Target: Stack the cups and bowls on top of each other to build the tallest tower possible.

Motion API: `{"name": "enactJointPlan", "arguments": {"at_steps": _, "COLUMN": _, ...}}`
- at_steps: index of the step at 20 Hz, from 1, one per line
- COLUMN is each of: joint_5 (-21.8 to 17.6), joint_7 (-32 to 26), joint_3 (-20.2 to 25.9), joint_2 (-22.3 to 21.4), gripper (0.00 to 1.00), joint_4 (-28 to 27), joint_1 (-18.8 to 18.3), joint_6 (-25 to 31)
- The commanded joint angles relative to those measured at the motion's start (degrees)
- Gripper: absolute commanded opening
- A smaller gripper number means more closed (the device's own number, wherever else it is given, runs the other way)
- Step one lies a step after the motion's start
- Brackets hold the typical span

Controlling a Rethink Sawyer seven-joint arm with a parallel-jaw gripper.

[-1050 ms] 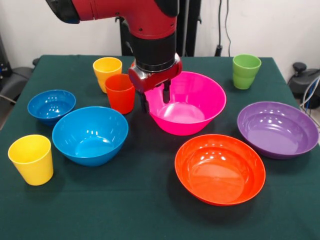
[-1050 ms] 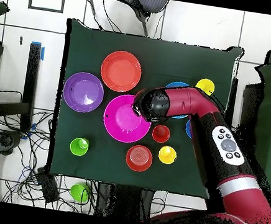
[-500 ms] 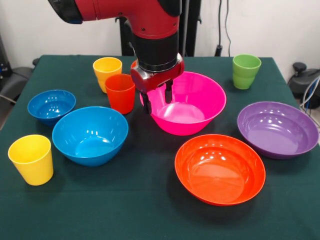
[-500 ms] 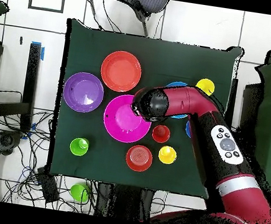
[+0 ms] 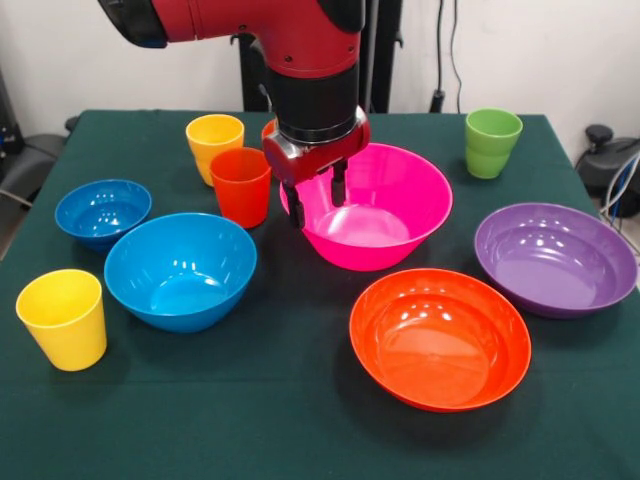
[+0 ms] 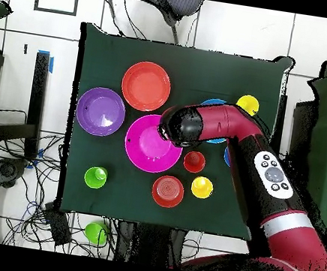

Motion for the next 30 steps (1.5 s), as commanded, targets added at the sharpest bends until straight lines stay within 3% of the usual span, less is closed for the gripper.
{"name": "enactJointPlan", "arguments": {"at_steps": 1, "joint_5": -7.38, "joint_7": -14.41, "joint_3": 1.01, "joint_2": 3.09, "gripper": 1.0, "joint_4": 1.69, "joint_1": 0.86, "joint_6": -1.74}}
{"name": "enactJointPlan", "arguments": {"at_steps": 17, "joint_5": -11.68, "joint_7": -13.66, "joint_3": 1.46, "joint_2": 5.19, "gripper": 1.0, "joint_4": 1.23, "joint_1": -0.19, "joint_6": -5.11}}
{"name": "enactJointPlan", "arguments": {"at_steps": 27, "joint_5": -10.68, "joint_7": -15.73, "joint_3": 0.45, "joint_2": 11.41, "gripper": 1.0, "joint_4": -1.07, "joint_1": -0.14, "joint_6": -0.12}}
{"name": "enactJointPlan", "arguments": {"at_steps": 30, "joint_5": -9.2, "joint_7": -15.34, "joint_3": -0.66, "joint_2": 12.21, "gripper": 1.0, "joint_4": -2.63, "joint_1": 0.95, "joint_6": 4.5}}
